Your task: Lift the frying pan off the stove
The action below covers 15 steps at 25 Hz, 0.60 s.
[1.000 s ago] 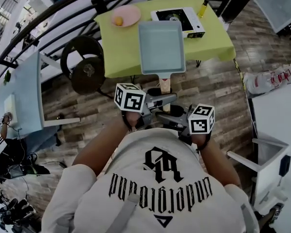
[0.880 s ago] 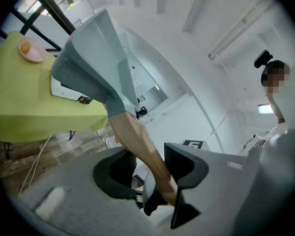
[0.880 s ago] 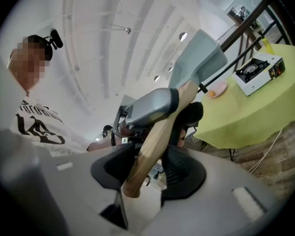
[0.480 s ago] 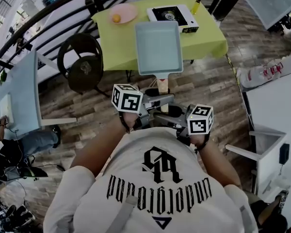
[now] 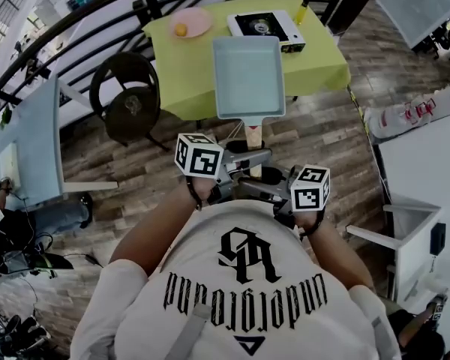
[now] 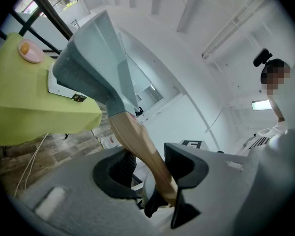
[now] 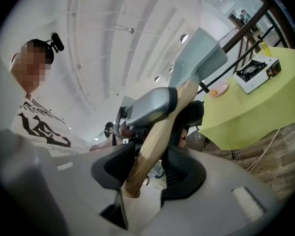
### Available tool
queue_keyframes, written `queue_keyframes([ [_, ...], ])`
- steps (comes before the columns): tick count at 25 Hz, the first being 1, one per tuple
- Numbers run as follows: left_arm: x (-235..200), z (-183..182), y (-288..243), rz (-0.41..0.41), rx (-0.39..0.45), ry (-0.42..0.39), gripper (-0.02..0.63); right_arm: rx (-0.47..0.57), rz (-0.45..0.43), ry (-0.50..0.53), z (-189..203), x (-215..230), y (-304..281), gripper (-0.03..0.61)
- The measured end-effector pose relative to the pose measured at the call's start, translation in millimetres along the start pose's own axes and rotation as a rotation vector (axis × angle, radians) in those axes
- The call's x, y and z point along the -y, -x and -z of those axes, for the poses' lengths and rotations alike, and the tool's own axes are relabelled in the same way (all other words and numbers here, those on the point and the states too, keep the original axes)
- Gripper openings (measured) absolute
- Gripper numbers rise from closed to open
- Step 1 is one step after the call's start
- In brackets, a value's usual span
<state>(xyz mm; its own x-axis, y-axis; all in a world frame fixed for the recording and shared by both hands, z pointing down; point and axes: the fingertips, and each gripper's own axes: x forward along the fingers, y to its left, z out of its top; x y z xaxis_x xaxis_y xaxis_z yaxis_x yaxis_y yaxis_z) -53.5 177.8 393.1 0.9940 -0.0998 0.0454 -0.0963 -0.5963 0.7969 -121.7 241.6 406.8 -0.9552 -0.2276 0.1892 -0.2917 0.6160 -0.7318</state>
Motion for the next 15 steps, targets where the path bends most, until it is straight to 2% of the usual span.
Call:
queue_keyframes([
  [15, -12, -4, 9, -0.004, 0.012, 0.004, 0.195, -0.015, -0.006, -0.006, -2, 7, -14, 0.169],
])
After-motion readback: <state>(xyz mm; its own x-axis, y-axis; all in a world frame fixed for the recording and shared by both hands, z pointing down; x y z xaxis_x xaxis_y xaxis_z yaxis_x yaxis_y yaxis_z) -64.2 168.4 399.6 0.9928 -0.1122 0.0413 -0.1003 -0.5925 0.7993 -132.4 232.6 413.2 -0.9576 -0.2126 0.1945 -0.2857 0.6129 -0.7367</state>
